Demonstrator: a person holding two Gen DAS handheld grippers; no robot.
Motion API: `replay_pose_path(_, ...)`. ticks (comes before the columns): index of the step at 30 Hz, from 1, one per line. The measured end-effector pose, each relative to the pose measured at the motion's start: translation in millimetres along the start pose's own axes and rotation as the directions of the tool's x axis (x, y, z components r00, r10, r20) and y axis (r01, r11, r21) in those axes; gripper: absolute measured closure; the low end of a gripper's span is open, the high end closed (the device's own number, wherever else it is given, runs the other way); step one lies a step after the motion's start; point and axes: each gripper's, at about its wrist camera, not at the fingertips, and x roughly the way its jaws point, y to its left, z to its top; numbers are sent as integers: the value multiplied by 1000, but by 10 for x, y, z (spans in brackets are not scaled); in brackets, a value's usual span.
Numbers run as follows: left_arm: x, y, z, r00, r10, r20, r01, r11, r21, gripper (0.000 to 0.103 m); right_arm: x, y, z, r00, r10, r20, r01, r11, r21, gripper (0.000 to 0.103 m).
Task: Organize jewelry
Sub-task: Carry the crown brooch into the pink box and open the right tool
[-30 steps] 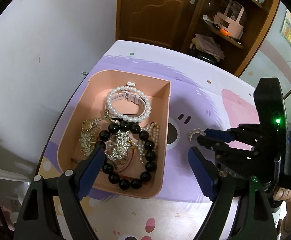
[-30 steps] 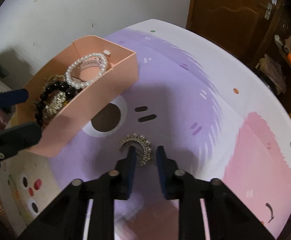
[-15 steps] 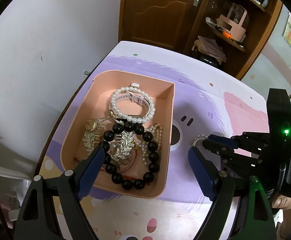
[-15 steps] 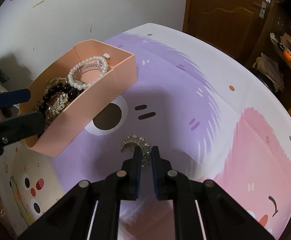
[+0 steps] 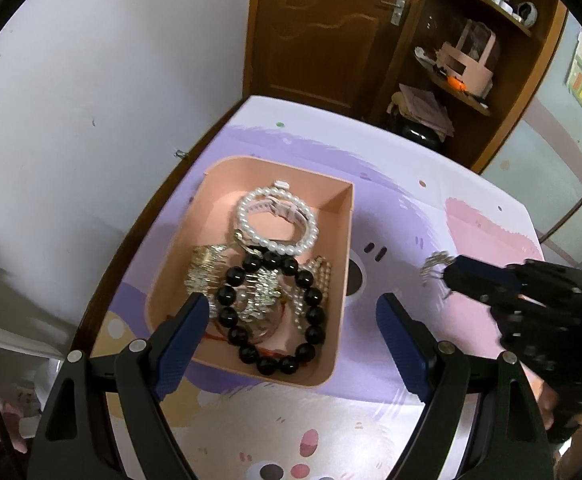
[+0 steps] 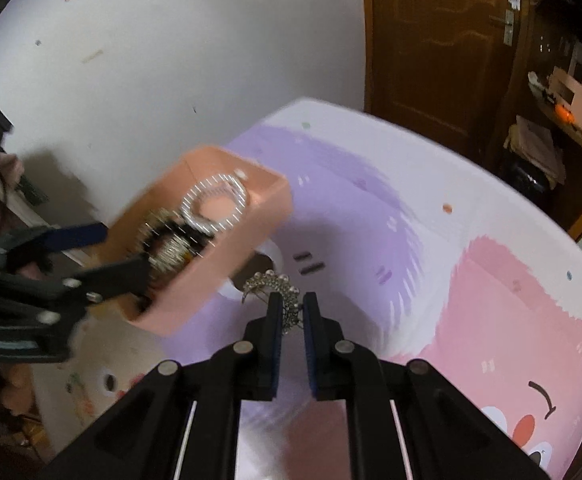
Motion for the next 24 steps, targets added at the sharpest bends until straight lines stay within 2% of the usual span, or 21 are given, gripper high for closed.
replay_pose_path(8,-301,251,20,991,99,89,-94,994,-59,19,-452,366,258,990,83,117,-80,996,-25,93)
replay_pose_path(12,-346,406,-9,990,110,91,-102,991,-92,19,-506,579,367,982,117,146,-112,993,-40,93)
replay_pose_path(18,-287,589,-62,990,115,78,-105,987,-124,19,-247,774,525,977,176,123,-174,984,-26,93)
replay_pose_path(24,-162,731,-123,992,112,53,-103,983,-152,19,229,819,577,975,222,23,-222,975,28,93)
